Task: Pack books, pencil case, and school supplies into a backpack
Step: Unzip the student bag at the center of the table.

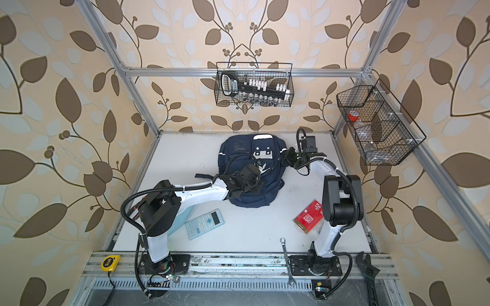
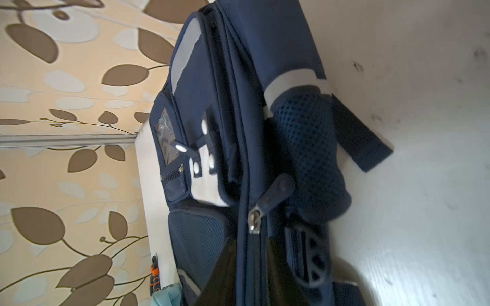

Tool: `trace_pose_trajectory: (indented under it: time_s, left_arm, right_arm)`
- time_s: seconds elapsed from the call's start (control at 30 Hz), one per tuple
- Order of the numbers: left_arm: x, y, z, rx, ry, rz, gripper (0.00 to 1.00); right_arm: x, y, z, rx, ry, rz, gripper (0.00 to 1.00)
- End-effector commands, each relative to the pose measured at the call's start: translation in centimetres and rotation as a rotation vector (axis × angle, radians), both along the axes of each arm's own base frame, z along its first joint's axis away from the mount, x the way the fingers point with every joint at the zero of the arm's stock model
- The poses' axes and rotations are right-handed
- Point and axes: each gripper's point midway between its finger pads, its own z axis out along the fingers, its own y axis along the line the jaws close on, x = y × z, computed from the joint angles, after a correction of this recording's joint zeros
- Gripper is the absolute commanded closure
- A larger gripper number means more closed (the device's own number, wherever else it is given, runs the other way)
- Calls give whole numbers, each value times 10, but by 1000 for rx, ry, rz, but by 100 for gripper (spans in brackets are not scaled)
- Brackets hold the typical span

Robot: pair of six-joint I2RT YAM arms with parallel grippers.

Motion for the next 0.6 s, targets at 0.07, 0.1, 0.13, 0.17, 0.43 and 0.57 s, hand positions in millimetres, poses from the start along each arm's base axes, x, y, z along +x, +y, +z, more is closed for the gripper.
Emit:
trace_pose_trajectory:
  time_s: [0.07,0.1,0.13,0.17,0.43,0.57]
  left_arm:
    - [0,8,19,-61,11,41,100]
    - [0,7,19,-64,10,40,100]
    - [0,8,20,-65,10,40,100]
    - [-1,7,20,-64,11,39,100]
    - [-4,6,25,-84,13,22,100]
    - [-5,6,23,-82,18,19,100]
  right_arm:
    - [4,1,-19,53,76,-82,72]
    - [4,0,-22,49,93,-96,70]
    - [4,0,-25,56,102,-98,66]
    - [4,-1,-27,53,117,-108,61]
    - [29,-2,-43,91,154,-159,67]
    - [34,-2,-43,110,146,-184,79]
